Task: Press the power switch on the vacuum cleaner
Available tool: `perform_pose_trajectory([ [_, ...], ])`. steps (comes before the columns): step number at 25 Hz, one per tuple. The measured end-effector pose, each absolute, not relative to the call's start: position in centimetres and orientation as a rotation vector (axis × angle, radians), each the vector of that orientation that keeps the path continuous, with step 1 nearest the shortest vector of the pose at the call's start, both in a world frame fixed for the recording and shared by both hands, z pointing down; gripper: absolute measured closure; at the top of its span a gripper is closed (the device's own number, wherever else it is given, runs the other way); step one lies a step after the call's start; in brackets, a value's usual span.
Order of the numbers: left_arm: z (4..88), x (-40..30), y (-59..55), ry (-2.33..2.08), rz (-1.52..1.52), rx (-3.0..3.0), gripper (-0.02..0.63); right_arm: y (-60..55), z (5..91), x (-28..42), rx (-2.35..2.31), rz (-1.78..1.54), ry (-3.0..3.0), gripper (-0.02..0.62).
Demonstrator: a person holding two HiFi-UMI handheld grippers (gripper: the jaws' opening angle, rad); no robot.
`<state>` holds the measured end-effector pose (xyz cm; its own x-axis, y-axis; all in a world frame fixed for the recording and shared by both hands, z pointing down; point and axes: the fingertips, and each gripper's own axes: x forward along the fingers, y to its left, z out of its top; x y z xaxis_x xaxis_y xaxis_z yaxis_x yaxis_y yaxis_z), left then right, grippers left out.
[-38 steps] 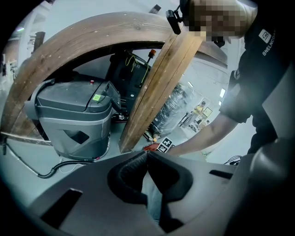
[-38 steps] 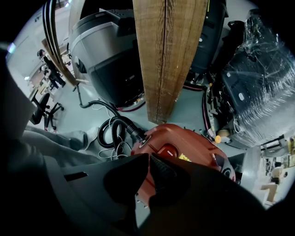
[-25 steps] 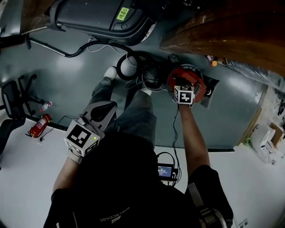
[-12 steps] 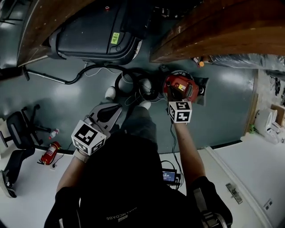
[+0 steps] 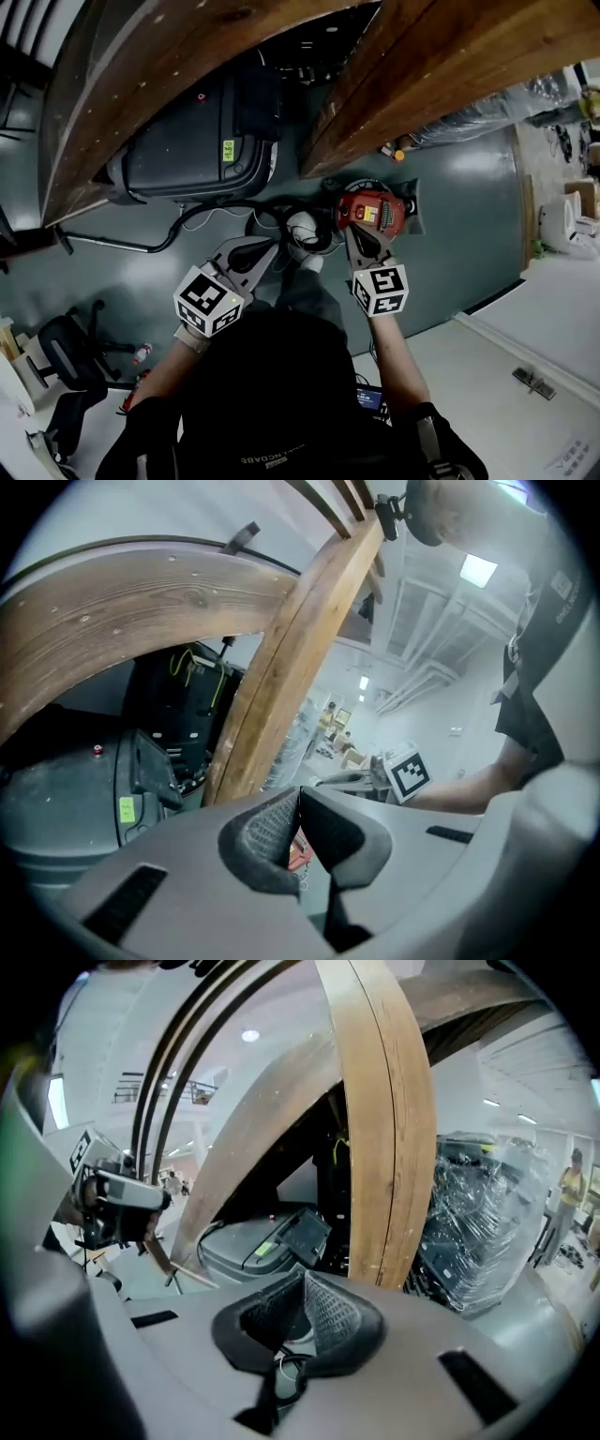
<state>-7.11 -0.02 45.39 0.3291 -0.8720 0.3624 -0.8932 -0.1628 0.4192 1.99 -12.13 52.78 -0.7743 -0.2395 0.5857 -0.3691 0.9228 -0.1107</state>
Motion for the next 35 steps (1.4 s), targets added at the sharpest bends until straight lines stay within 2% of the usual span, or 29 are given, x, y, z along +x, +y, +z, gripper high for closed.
perform_pose_trajectory([
  [16,35.1,-0.9,-4.7,-1.248,0.048,2.449,0.591,-7.0,35.6,5.8,0.671,0.245,-2.743,0.568],
  [35,32.2,6.2,-5.5,-1.069,0.05,2.605,0.591,-5.9,31.7,13.2,0.923,0.218,-2.827,0.568],
])
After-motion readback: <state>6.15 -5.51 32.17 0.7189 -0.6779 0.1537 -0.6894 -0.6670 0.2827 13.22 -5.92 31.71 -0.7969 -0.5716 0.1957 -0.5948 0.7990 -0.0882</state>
